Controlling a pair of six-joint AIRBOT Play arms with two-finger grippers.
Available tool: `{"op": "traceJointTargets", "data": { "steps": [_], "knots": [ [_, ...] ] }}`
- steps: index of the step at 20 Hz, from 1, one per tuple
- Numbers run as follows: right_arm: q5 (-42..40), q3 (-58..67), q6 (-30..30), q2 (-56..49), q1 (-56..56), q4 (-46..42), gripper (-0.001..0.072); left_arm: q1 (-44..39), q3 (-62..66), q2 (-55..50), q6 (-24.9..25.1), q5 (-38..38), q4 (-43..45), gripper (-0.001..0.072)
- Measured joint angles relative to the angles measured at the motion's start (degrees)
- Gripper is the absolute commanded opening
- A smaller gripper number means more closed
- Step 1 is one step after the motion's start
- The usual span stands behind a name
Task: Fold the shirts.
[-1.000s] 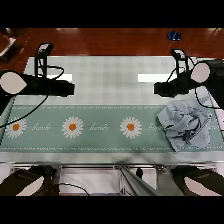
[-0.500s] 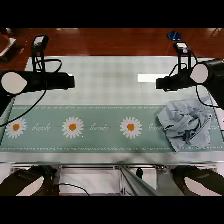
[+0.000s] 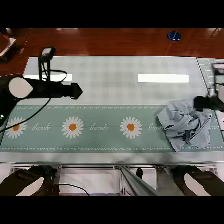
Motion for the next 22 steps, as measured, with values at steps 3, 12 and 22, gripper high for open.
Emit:
{"op": "traceJointTargets", "data": {
  "steps": [3, 12, 22],
  "knots": [
    [-3.80, -4.46, -2.21, 2.34, -13.73, 10.21, 0.0632, -1.36, -3.89, -0.02, -1.31, 0.50, -0.24, 0.0700],
    [-8.04, -9.57, -17.42, -9.35, -27.63, 33.07, 0.0366, -2.19, -7.48, 0.00, -4.11, 4.76, -0.44, 0.0700],
    [-8.00, 5.14, -31.15, -6.05, -23.67, 52.15, 0.0027, 11.91, -0.55, 5.09, -3.32, -5.53, -0.17, 0.0700]
  ]
}}
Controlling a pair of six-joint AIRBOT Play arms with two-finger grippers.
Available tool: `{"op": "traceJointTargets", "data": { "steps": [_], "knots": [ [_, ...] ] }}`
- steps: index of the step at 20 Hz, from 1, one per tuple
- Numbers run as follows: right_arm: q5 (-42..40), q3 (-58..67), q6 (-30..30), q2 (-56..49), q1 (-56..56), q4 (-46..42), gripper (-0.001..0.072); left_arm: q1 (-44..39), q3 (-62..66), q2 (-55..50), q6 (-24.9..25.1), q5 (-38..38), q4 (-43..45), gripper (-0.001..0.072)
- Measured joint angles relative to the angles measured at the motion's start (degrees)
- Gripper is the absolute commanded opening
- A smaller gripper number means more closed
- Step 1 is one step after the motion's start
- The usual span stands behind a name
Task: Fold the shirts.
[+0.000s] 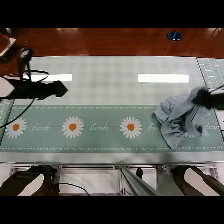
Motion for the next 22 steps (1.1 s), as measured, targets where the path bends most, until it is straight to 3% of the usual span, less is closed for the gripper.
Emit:
{"op": "traceJointTargets", "data": {
  "steps": [5, 12, 17, 22],
  "knots": [
    [-0.96, 22.45, 0.46, 7.15, 9.64, 3.21, 0.0027, 0.85, -8.72, 12.00, 0.22, -4.33, -3.69, 0.0699],
    [-0.20, 47.95, 2.40, 8.13, 24.81, 2.49, 0.0027, -4.55, -22.03, 22.27, -0.44, -0.35, -9.22, 0.0700],
    [5.99, 50.82, 3.50, 5.42, 36.41, 1.92, 0.0027, -5.62, -23.82, 23.26, -0.90, 3.06, -9.90, 0.0699],
    [5.35, 36.61, 5.42, -0.09, 49.70, 2.80, 0.0028, -5.79, -24.17, 23.43, -1.05, 6.71, -10.12, 0.0700]
  ]
}}
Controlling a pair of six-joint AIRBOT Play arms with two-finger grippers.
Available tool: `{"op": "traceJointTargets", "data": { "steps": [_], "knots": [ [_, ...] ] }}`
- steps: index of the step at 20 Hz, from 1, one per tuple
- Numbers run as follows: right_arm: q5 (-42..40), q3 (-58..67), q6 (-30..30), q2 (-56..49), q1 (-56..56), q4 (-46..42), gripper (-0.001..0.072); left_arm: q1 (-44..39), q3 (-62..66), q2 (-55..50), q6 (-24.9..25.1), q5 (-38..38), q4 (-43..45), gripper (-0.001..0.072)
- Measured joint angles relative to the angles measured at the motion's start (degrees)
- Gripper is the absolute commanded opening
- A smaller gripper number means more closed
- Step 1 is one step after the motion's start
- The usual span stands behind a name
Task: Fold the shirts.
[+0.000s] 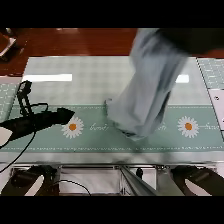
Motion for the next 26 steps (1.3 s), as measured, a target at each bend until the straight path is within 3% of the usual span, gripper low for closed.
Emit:
{"op": "traceJointTargets", "data": {
  "steps": [5, 6, 7, 8, 12, 17, 22, 26],
  "knots": [
    [-10.62, -16.22, 2.93, -11.41, 12.72, 1.22, 0.0030, -0.04, -0.04, 0.00, 0.13, 1.57, 0.09, 0.0700],
    [-12.31, -17.84, 3.50, -14.03, 14.23, 1.73, 0.0074, -0.04, -0.04, 0.00, 0.15, 1.66, 0.24, 0.0700],
    [-13.44, -19.06, 4.07, -16.57, 15.43, 2.62, 0.0403, -0.04, -0.04, -0.09, 0.17, 1.77, 0.33, 0.0700],
    [-14.27, -19.93, 4.37, -18.84, 16.26, 3.61, 0.0622, -0.04, -0.04, -0.15, 0.17, 1.79, 0.39, 0.0700],
    [-11.28, -19.47, 3.98, -20.92, 12.83, 5.27, 0.0622, -0.04, -0.04, -0.74, 0.20, 0.94, 0.46, 0.0700],
    [-3.10, -20.83, 3.91, -8.59, -9.73, -4.83, 0.0616, -0.04, -0.48, -1.07, 0.09, -4.68, 1.40, 0.0699],
    [-4.22, -41.99, 5.84, 5.62, -34.18, -7.74, 0.0616, 0.83, -4.81, -6.93, -2.38, -3.69, -0.17, 0.0699],
    [-5.60, -56.35, 1.55, 9.81, -41.05, -1.99, 0.0616, 2.29, -6.19, -16.92, 3.98, 4.24, -12.81, 0.0699]
  ]
}}
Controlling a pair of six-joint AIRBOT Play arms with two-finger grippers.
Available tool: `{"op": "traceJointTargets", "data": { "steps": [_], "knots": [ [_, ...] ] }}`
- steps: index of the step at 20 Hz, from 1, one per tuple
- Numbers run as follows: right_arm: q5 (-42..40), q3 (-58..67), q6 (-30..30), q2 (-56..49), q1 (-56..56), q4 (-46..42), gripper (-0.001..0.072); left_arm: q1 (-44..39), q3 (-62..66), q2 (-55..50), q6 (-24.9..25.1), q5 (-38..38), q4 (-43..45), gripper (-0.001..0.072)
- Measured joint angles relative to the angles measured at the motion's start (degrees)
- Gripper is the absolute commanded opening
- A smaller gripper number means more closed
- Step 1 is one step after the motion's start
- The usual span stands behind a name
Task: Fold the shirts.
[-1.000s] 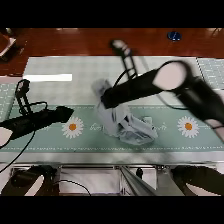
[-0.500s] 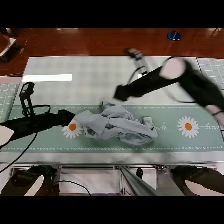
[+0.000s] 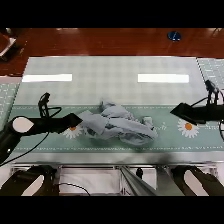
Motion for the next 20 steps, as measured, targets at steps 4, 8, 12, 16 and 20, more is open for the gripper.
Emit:
{"op": "traceJointTargets", "data": {
  "steps": [4, 8, 12, 16, 20],
  "knots": [
    [0.20, -5.79, -2.95, 0.90, -1.88, 3.78, 0.0615, 0.44, 0.24, -9.77, 12.50, 4.26, -14.86, 0.0674],
    [3.69, -8.17, -5.33, -0.70, 1.22, 6.14, 0.0616, 0.57, 2.05, -15.85, 18.75, 5.44, -21.14, 0.0023],
    [1.73, -9.05, -4.68, -4.46, 10.40, 7.41, 0.0614, 0.57, 4.28, -18.18, 21.70, 4.39, -23.30, 0.0023],
    [-3.39, -8.92, -4.96, -10.71, 19.06, 13.40, 0.0154, 0.57, 5.44, -18.82, 22.86, 3.17, -23.96, 0.0023],
    [-4.02, -5.53, -8.63, -14.14, 24.15, 19.39, 0.0028, 1.29, 7.48, -18.29, 24.28, 1.40, -24.09, 0.0022]
  ]
}}
